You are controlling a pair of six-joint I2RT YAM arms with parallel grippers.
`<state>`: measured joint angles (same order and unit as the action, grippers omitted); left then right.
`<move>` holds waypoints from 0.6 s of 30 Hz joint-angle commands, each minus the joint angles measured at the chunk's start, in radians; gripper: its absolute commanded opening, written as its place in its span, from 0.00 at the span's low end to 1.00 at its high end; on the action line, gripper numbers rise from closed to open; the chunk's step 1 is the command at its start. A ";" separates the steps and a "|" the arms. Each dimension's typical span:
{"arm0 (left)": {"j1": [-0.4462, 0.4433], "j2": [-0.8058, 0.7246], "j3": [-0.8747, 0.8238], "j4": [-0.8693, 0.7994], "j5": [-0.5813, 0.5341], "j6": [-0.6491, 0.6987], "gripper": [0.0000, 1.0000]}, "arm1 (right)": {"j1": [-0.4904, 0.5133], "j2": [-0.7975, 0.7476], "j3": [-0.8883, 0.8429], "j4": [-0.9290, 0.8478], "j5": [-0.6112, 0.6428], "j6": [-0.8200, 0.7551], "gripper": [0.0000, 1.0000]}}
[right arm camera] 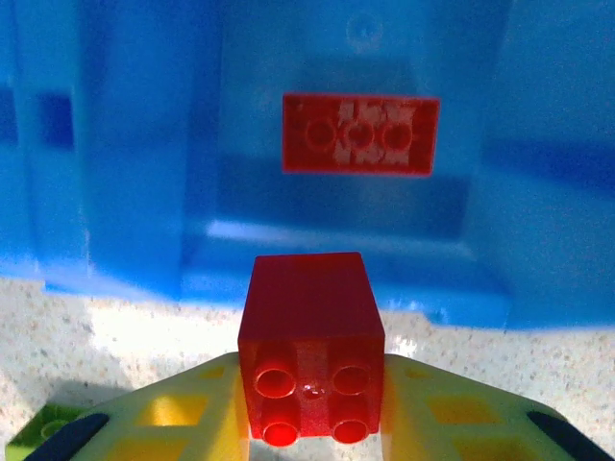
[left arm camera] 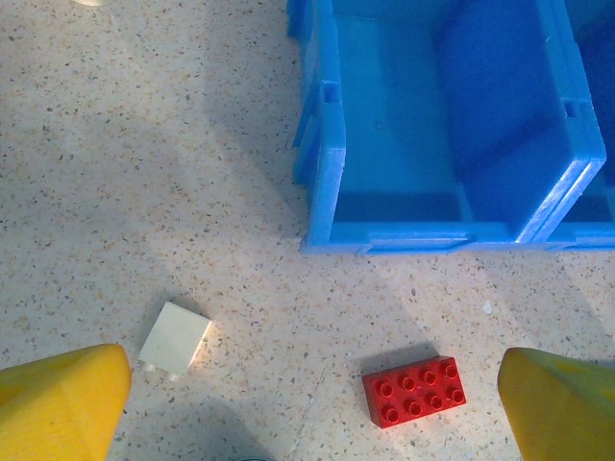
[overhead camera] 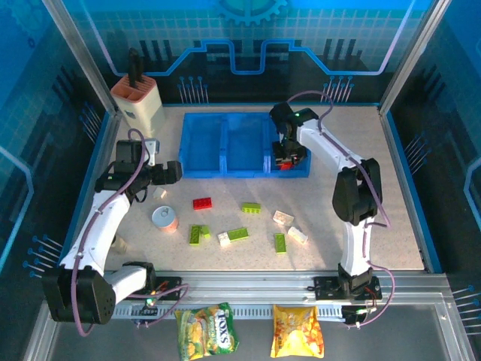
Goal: Sort the legos into containers by color
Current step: Place the lego in the container.
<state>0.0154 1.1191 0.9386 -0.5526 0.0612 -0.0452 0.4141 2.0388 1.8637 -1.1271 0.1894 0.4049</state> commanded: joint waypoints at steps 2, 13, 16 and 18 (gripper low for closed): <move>-0.005 -0.002 -0.004 0.002 0.020 0.007 0.99 | -0.028 0.090 0.127 -0.066 -0.011 -0.037 0.37; -0.005 0.000 -0.007 0.000 0.013 0.010 0.99 | -0.076 0.339 0.431 -0.134 0.006 -0.064 0.37; -0.005 0.000 -0.009 0.000 0.010 0.009 0.99 | -0.089 0.382 0.488 -0.145 -0.002 -0.064 0.37; -0.005 0.000 -0.009 0.000 0.011 0.012 0.99 | -0.096 0.403 0.507 -0.146 -0.009 -0.065 0.37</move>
<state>0.0154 1.1191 0.9386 -0.5526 0.0608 -0.0452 0.3378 2.4100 2.3226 -1.2232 0.1936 0.3538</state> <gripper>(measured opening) 0.992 0.376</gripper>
